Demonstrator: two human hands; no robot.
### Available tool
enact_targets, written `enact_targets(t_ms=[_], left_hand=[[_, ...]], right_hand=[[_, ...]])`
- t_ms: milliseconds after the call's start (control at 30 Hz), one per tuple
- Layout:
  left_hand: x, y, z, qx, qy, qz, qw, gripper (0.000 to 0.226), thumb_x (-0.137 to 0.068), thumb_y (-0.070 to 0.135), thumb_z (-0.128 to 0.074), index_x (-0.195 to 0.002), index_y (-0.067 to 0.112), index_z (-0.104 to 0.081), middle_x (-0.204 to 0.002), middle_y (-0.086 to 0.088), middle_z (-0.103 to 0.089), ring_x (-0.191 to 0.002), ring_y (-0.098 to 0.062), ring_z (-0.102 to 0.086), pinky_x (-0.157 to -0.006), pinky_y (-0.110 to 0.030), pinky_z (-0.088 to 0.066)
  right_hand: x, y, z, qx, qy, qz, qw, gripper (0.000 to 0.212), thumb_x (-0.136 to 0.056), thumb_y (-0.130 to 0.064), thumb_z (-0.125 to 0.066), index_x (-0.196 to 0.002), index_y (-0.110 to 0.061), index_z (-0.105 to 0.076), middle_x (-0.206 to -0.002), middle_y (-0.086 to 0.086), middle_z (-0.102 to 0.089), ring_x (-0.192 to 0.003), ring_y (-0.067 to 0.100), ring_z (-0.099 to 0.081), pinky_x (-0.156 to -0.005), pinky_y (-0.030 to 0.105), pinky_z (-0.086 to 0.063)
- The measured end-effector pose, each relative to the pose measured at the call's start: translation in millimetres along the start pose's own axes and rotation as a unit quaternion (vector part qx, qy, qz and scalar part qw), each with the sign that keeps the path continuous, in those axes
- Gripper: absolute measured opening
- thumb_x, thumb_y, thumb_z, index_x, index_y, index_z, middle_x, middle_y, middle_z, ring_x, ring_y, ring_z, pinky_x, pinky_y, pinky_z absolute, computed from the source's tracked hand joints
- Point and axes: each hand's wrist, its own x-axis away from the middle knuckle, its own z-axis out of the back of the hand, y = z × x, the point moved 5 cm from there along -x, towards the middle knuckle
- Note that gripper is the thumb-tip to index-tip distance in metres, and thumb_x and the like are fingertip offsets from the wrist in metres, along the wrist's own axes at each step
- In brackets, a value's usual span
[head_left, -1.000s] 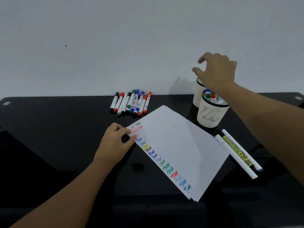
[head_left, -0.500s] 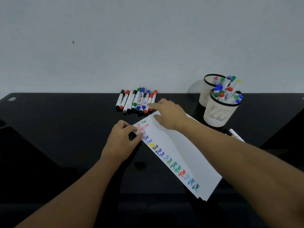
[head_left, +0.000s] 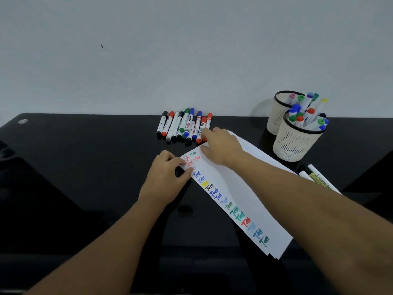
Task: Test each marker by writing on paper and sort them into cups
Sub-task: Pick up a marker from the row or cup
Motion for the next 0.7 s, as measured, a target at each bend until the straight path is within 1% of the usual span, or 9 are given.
enact_targets(t_ms=[133,233,333,400,467,533,633,700], left_hand=[[0.3,-0.1,-0.2,0.000,-0.003,0.003,1.000,0.031,-0.089,0.038,-0.075,-0.109,0.015,-0.075,-0.101,0.006,-0.051,-0.093,-0.012,-0.052,-0.077,-0.026,-0.048],[-0.4,-0.9,-0.9,-0.002,-0.005,0.003,1.000,0.031,-0.089,0.038,-0.075,-0.109,0.015,-0.075,-0.100,0.006,-0.050,-0.092,-0.012,-0.052,-0.076,-0.026,-0.047],[-0.1,-1.5,-1.2,-0.001,-0.005,0.003,1.000,0.030,-0.089,0.039,-0.074,-0.108,0.015,-0.075,-0.100,0.007,-0.050,-0.091,-0.012,-0.052,-0.076,-0.025,-0.046],[0.0,-1.3,-1.5,-0.004,-0.006,0.002,1.000,0.030,-0.089,0.039,-0.073,-0.108,0.016,-0.075,-0.101,0.006,-0.050,-0.092,-0.011,-0.052,-0.077,-0.025,-0.047],[0.2,-1.2,-1.6,-0.006,-0.006,0.003,1.000,0.030,-0.089,0.039,-0.074,-0.108,0.015,-0.075,-0.101,0.006,-0.051,-0.092,-0.011,-0.052,-0.076,-0.025,-0.047],[0.2,-1.1,-1.6,-0.006,-0.004,0.001,1.000,0.030,-0.089,0.038,-0.074,-0.107,0.015,-0.075,-0.101,0.005,-0.051,-0.092,-0.011,-0.052,-0.076,-0.024,-0.045],[-0.1,-1.1,-1.4,-0.007,-0.004,0.002,1.000,0.029,-0.089,0.038,-0.075,-0.107,0.015,-0.075,-0.101,0.006,-0.051,-0.092,-0.011,-0.052,-0.075,-0.023,-0.043],[-0.5,-0.5,-1.3,-0.008,-0.005,0.002,1.000,0.029,-0.089,0.038,-0.074,-0.108,0.016,-0.075,-0.101,0.006,-0.051,-0.092,-0.011,-0.052,-0.076,-0.022,-0.043]], right_hand=[[-2.9,6.3,-1.7,-0.025,0.012,-0.011,1.000,0.031,-0.102,-0.046,-0.054,-0.129,-0.031,-0.053,-0.118,0.006,-0.055,-0.107,0.023,-0.053,-0.088,0.041,-0.053],[-5.1,9.0,-3.1,-0.035,-0.009,-0.022,0.999,0.031,-0.103,-0.050,-0.052,-0.129,-0.036,-0.060,-0.119,0.005,-0.052,-0.110,0.023,-0.052,-0.090,0.039,-0.050],[-7.8,9.1,-1.6,-0.038,0.001,-0.024,0.999,0.029,-0.102,-0.050,-0.053,-0.126,-0.036,-0.062,-0.119,0.004,-0.052,-0.106,0.022,-0.053,-0.090,0.039,-0.052],[-8.1,10.0,-1.8,-0.042,0.011,-0.031,0.999,0.032,-0.102,-0.051,-0.054,-0.129,-0.035,-0.059,-0.122,0.006,-0.051,-0.106,0.022,-0.054,-0.090,0.039,-0.053],[-7.8,11.2,-3.8,-0.040,0.006,-0.035,0.999,0.039,-0.102,-0.052,-0.052,-0.137,-0.035,-0.057,-0.126,0.007,-0.051,-0.112,0.024,-0.053,-0.092,0.040,-0.052],[-7.9,11.3,-3.7,-0.029,0.003,-0.037,0.999,0.041,-0.103,-0.053,-0.050,-0.139,-0.034,-0.058,-0.127,0.007,-0.054,-0.116,0.025,-0.053,-0.092,0.040,-0.052],[-6.4,11.0,3.2,-0.036,0.039,-0.048,0.997,0.035,-0.102,-0.045,-0.058,-0.132,-0.028,-0.061,-0.124,0.007,-0.057,-0.108,0.024,-0.059,-0.088,0.040,-0.056],[-3.0,12.8,9.1,-0.067,0.092,-0.056,0.992,0.032,-0.101,-0.033,-0.063,-0.131,-0.024,-0.056,-0.124,0.009,-0.055,-0.103,0.024,-0.061,-0.087,0.039,-0.058]])
